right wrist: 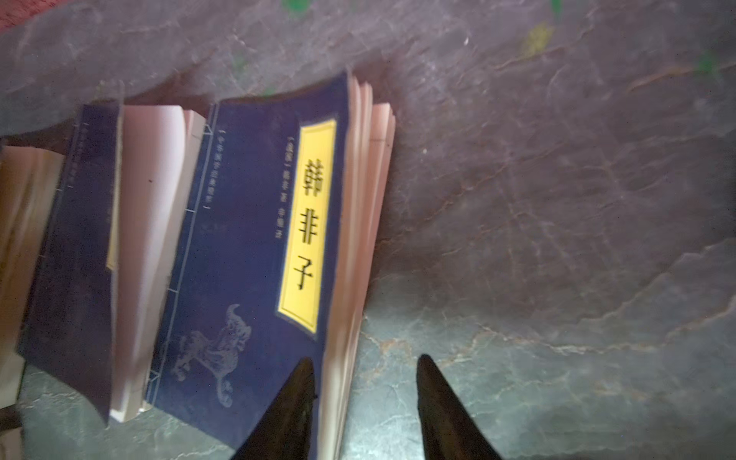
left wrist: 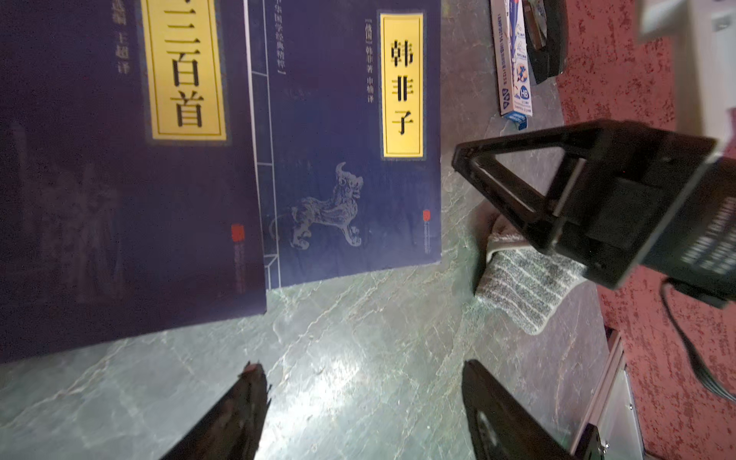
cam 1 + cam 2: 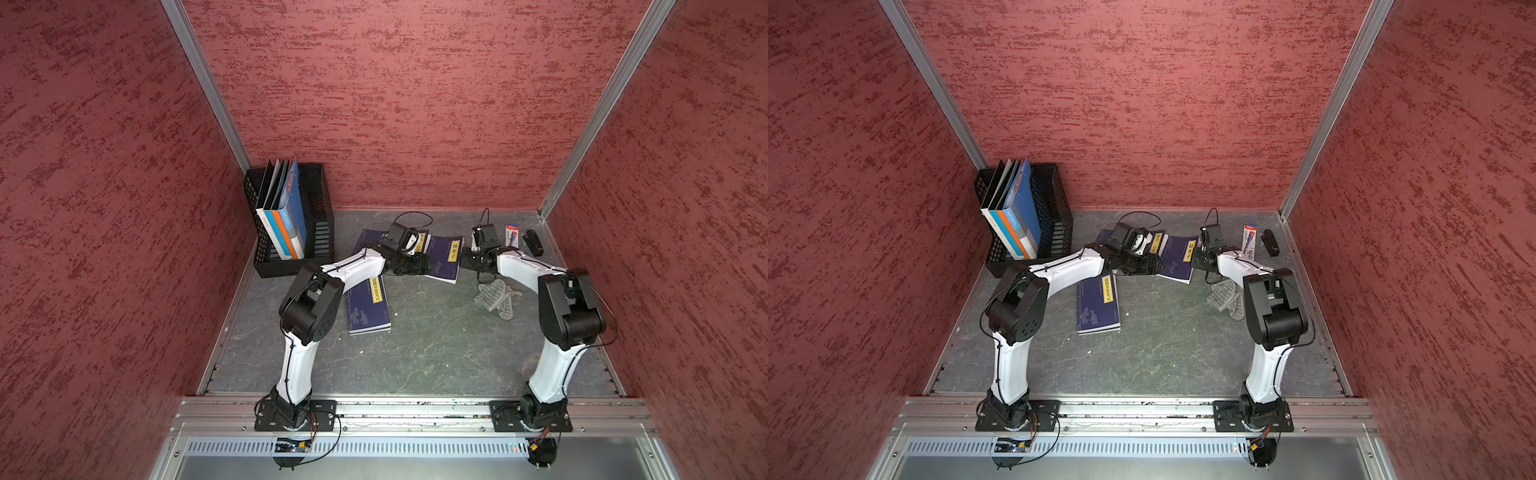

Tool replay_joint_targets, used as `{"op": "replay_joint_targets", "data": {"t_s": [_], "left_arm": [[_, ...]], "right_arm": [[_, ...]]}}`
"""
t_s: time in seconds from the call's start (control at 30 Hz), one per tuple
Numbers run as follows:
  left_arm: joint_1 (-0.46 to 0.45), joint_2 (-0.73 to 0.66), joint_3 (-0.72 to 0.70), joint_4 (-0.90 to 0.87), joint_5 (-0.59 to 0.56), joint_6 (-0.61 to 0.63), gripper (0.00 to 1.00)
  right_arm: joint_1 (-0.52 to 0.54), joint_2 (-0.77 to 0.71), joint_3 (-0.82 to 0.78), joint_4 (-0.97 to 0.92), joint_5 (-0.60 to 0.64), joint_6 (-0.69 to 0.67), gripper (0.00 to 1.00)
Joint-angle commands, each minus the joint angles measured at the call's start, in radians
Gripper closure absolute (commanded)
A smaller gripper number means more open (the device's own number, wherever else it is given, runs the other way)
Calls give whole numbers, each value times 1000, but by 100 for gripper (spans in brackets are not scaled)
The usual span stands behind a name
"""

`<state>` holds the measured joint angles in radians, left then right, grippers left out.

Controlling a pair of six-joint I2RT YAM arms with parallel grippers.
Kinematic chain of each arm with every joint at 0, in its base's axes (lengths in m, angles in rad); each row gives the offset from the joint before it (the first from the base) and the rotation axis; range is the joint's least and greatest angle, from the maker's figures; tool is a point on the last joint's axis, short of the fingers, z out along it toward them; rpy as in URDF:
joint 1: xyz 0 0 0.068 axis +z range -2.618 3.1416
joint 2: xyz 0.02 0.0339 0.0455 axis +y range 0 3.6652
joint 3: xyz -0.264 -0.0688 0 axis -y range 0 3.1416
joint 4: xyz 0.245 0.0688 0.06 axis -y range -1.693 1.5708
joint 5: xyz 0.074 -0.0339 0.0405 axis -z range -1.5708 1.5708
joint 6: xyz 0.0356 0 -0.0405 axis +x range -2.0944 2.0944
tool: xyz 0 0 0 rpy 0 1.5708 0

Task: Wipe the cover of the book
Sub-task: Move the book to the center of the board.

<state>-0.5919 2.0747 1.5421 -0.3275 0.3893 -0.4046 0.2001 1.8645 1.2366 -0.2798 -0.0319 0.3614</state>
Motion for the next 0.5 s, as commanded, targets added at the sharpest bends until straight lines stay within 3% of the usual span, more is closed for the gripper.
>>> {"op": "replay_joint_targets", "data": {"t_s": [0.0, 0.27, 0.47], "left_arm": [[-17, 38, 50, 18, -6, -16, 22], [-31, 137, 155, 3, -16, -31, 23], [-30, 193, 218, -23, -54, -27, 23]], "right_arm": [[-1, -23, 39, 12, -35, -9, 57], [-1, 124, 121, 28, -126, -7, 57], [0, 189, 110, 50, -113, -5, 58]]}}
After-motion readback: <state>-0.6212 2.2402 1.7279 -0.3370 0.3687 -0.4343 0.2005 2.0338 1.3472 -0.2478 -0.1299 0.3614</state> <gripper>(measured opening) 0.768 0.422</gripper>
